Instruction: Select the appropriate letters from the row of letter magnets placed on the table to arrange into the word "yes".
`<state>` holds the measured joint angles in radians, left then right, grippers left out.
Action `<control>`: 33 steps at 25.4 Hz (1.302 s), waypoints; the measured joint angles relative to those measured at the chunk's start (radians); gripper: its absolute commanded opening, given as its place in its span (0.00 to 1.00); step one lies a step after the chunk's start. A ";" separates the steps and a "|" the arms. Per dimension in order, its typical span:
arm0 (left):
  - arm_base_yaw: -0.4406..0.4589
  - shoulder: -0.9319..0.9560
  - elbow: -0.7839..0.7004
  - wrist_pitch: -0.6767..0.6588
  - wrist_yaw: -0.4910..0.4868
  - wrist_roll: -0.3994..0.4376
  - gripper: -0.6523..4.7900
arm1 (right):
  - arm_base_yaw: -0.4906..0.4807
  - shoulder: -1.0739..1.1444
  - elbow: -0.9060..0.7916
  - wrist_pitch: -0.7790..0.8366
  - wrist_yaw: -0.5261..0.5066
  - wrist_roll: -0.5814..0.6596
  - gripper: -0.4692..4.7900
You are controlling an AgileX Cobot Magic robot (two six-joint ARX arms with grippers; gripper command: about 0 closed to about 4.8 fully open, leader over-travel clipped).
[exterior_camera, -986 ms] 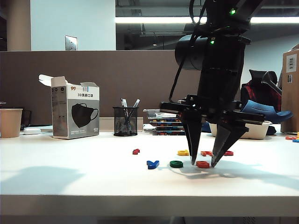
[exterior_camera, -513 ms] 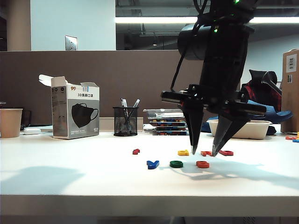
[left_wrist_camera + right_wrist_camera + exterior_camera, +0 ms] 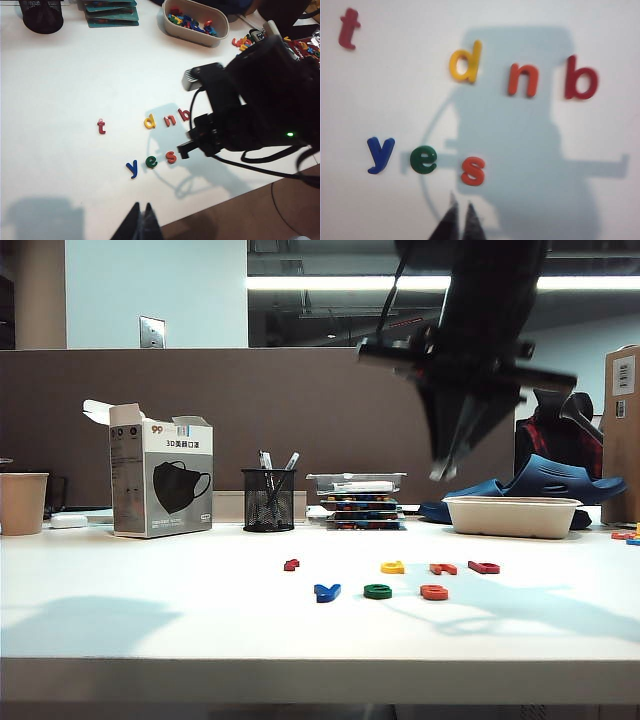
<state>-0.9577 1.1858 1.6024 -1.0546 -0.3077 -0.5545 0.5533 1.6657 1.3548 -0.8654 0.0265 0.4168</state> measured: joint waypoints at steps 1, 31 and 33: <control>0.000 0.000 0.000 0.000 0.000 0.000 0.11 | -0.004 -0.018 0.000 -0.002 0.009 -0.010 0.08; 0.000 0.000 0.000 0.000 0.000 0.000 0.11 | -0.320 -0.678 -0.001 -0.041 0.111 -0.221 0.08; 0.000 0.000 0.000 0.000 0.000 0.000 0.11 | -0.349 -0.728 -0.006 -0.040 0.111 -0.227 0.08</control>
<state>-0.9577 1.1862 1.6024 -1.0546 -0.3073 -0.5545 0.2039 0.9375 1.3487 -0.9058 0.1371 0.1894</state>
